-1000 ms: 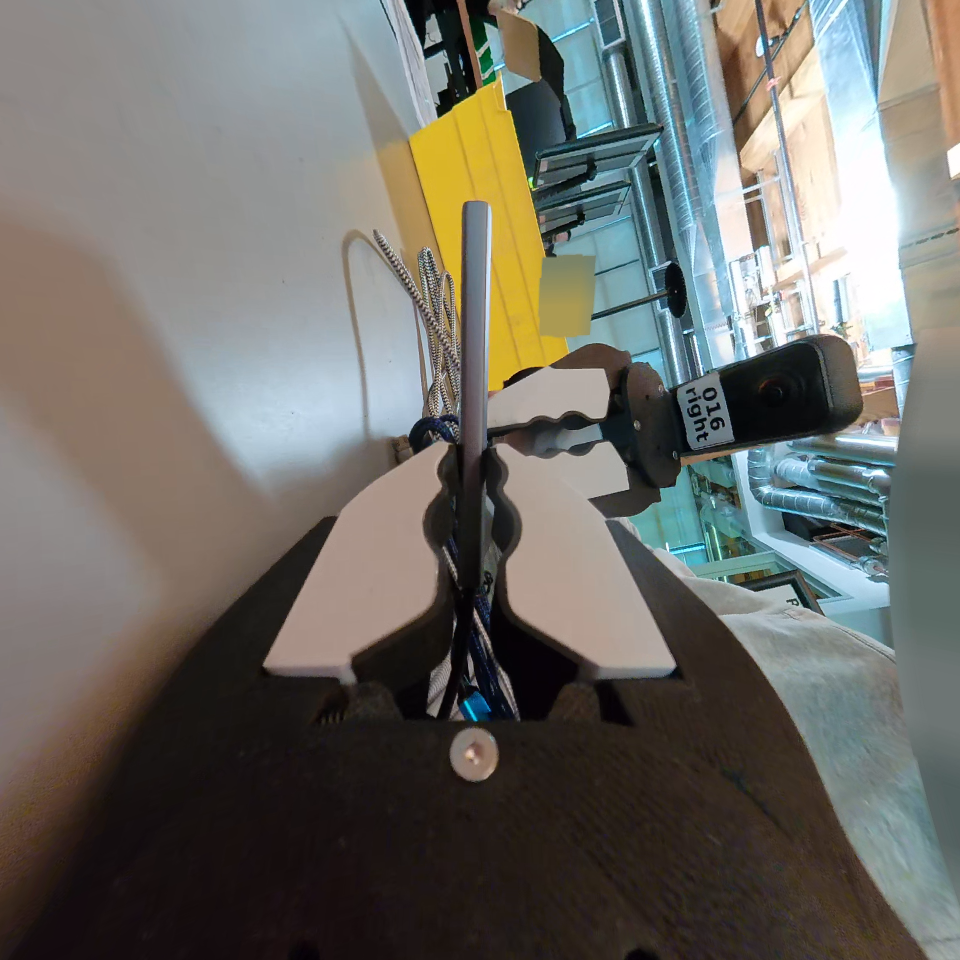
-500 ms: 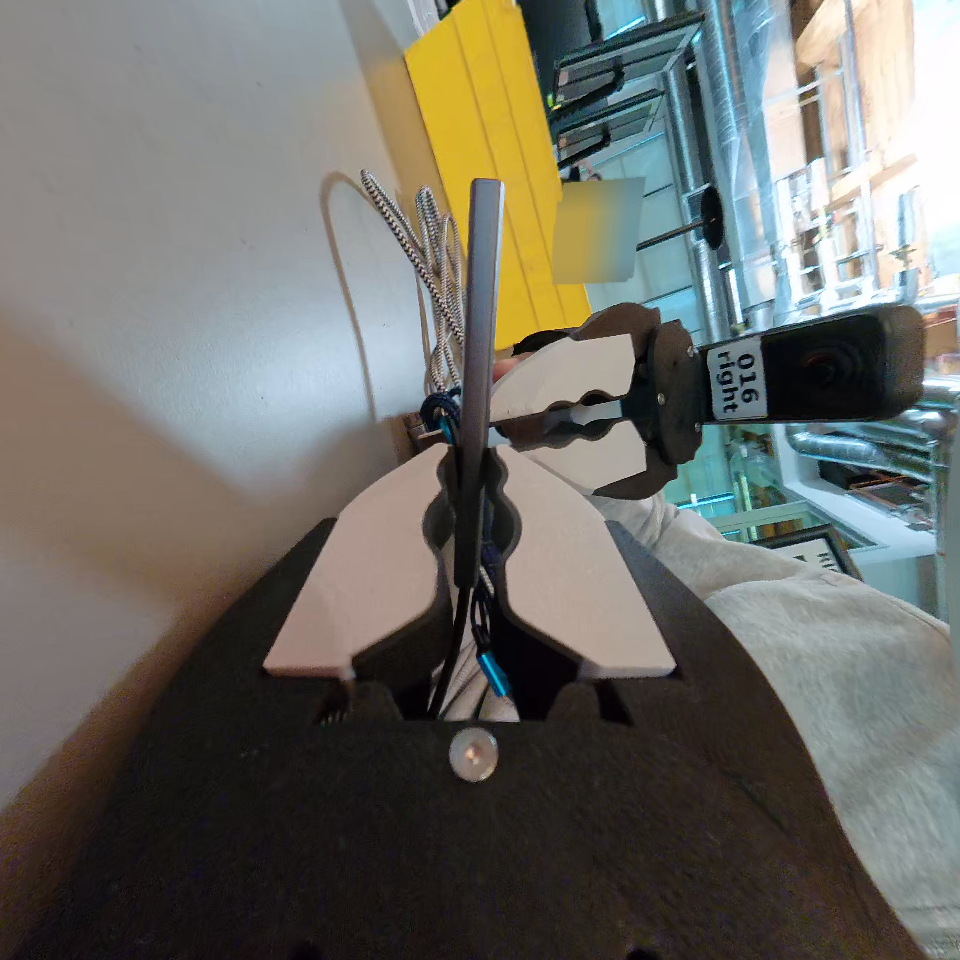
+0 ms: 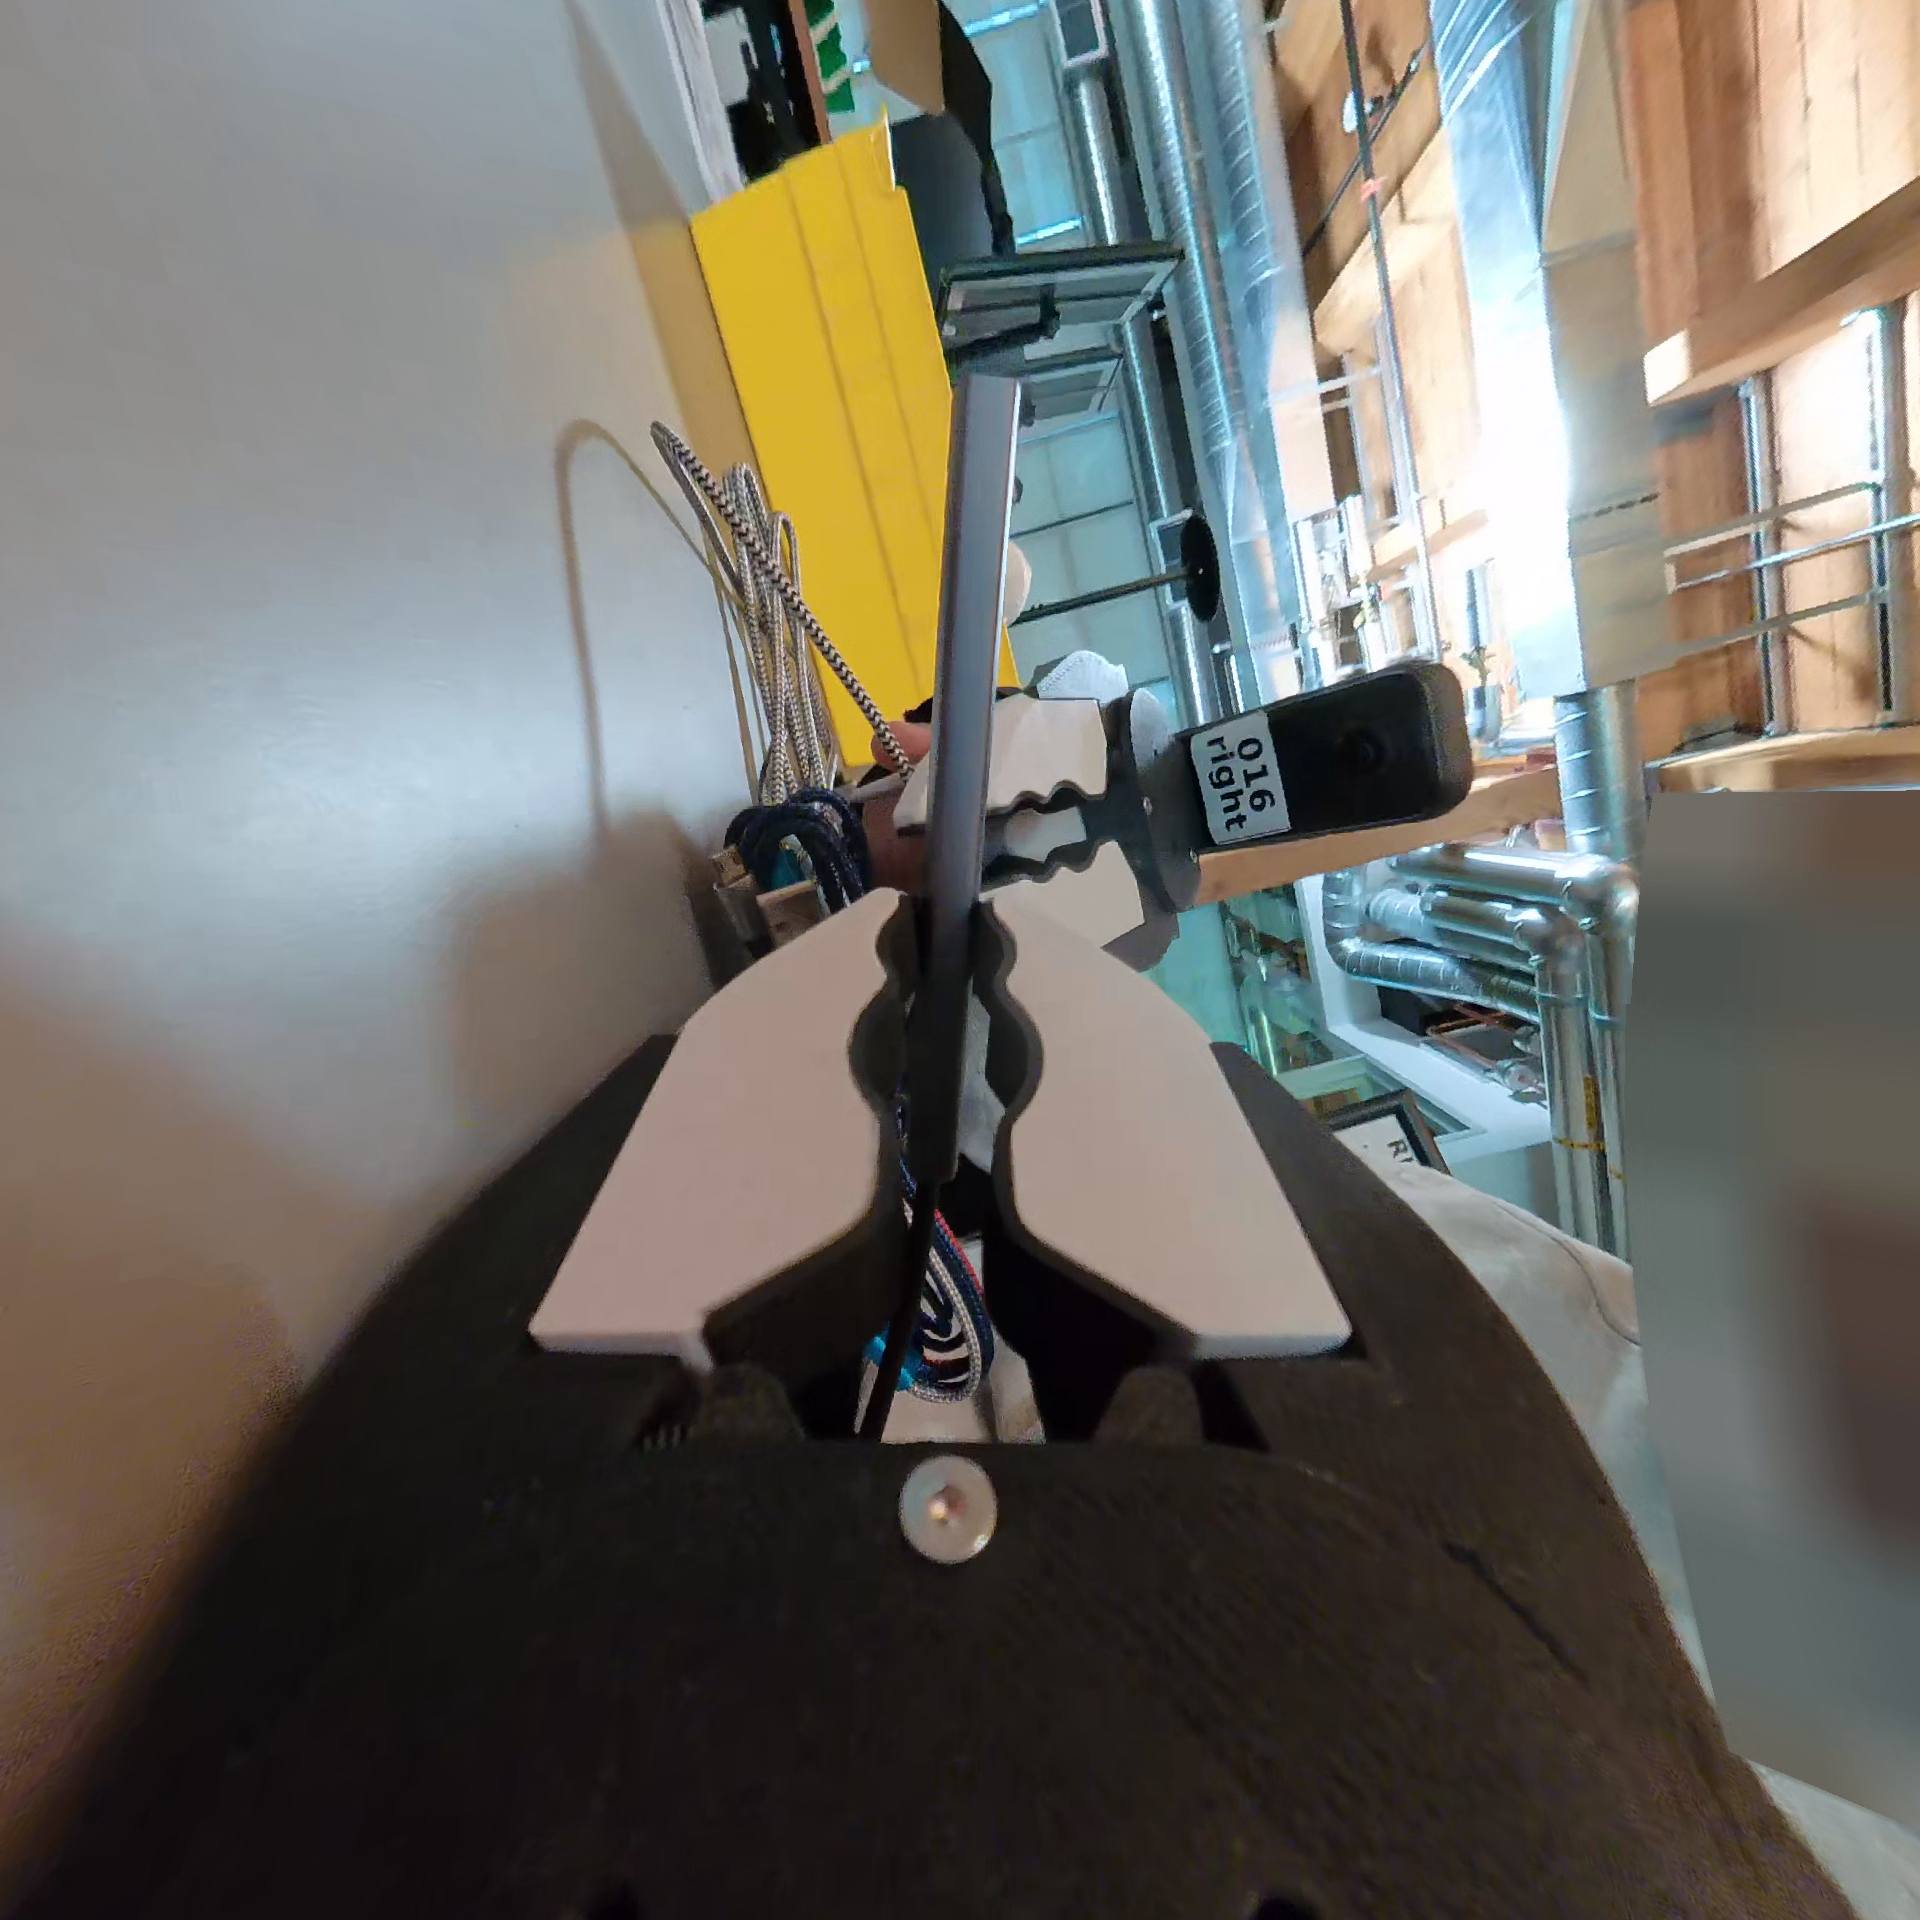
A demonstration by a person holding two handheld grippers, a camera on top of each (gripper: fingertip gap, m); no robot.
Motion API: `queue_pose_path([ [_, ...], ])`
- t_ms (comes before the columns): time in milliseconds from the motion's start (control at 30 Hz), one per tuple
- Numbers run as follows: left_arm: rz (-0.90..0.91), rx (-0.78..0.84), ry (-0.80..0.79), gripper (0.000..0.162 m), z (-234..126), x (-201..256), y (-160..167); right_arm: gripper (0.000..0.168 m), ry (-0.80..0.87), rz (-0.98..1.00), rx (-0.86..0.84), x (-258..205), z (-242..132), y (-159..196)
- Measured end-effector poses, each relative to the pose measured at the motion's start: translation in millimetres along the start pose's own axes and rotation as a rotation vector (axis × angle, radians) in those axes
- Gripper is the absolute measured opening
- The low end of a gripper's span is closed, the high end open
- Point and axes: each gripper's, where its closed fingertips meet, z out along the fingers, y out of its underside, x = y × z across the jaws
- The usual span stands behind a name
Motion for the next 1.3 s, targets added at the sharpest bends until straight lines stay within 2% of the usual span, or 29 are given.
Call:
queue_pose_path([
  [33, 0.003, -0.006, -0.005, 0.010, 1, -1, 1, 0.008, -0.008, -0.020, -0.009, -3, 1, 1],
  [367, 0.026, -0.109, -0.041, 0.010, 2, -4, 12, 0.005, 0.029, -0.179, -0.070, -11, 0, 6],
  [600, 0.050, -0.251, -0.066, 0.010, 6, -7, 31, 0.005, -0.076, -0.204, -0.098, -20, -5, 14],
  [1067, 0.121, -0.458, 0.017, 0.006, 19, 4, 66, 0.005, -0.284, -0.200, -0.117, -52, -11, 13],
  [1133, 0.146, -0.426, -0.020, 0.007, 19, 0, 59, 0.005, -0.242, -0.193, -0.126, -44, -9, 12],
  [1233, 0.161, -0.313, 0.025, 0.009, 20, 11, 41, 0.005, -0.177, -0.150, -0.055, -29, -12, -1],
  [1300, 0.161, -0.253, 0.053, 0.018, 19, 16, 34, 0.005, -0.145, -0.127, -0.027, -22, -14, -3],
])
